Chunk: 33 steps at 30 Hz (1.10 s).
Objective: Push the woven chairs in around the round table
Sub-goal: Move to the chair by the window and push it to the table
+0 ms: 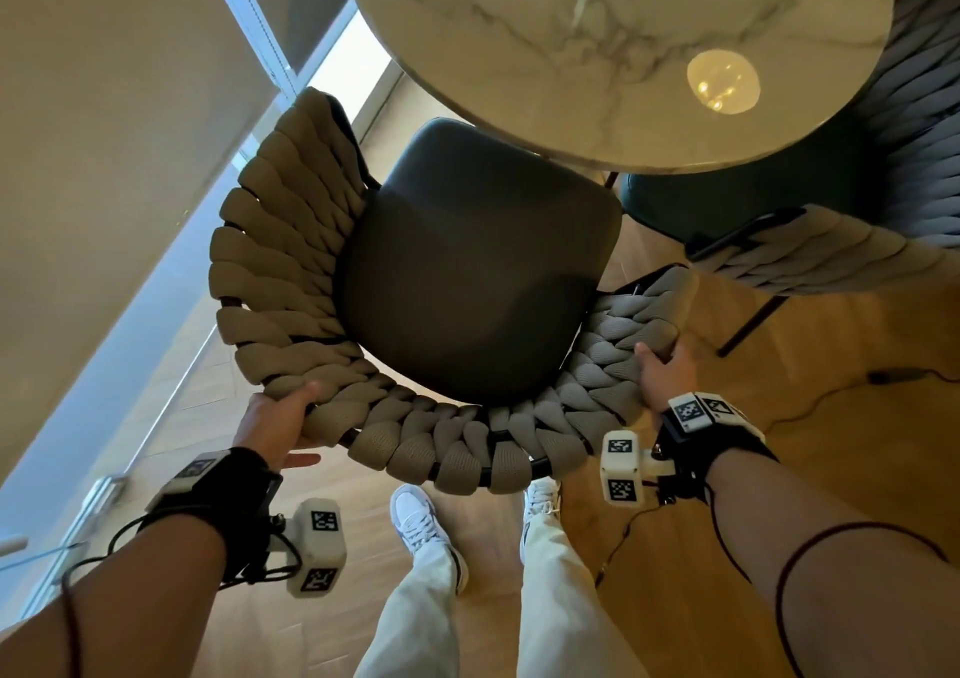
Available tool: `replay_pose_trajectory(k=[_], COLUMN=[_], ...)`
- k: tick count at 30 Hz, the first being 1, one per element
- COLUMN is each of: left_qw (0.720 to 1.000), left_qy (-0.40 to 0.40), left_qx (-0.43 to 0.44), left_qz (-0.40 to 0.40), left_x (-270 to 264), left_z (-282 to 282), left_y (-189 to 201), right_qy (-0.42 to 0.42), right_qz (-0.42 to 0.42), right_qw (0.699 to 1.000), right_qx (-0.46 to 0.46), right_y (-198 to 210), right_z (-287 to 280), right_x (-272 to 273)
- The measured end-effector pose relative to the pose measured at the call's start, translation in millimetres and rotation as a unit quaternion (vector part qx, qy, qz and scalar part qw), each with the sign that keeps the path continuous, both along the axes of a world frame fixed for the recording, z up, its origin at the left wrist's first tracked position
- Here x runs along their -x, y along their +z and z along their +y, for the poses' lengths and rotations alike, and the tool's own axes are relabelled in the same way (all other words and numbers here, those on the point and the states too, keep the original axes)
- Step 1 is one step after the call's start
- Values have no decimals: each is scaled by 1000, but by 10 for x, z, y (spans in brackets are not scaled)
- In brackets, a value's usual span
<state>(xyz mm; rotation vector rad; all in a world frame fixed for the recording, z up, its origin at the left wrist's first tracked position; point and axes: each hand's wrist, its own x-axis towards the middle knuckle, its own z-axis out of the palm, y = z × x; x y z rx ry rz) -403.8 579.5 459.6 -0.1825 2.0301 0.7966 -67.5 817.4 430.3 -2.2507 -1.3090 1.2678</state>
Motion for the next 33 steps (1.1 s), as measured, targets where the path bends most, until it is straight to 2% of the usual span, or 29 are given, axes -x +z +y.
replay_pose_trajectory(k=[12,17,20,33], left_qw=[999,993,987,986], left_qy=[27,117,158,166], left_qx=[17,-13,-33,-24], left_qz=[-25,-24,-13,-3], left_x=[27,-81,-132,-152], left_z=[27,56,92,92], left_y=[-28,-69,-65,-122], right_qy=[-31,-64,-56,-74], right_qz=[19,30,9,25], right_qw=[999,997,998,997], right_qx=[-14,-21,-3,-10], right_y=[44,77,69,82], right_z=[-31,-188,-384,-408], right_x=[35,69,117,119])
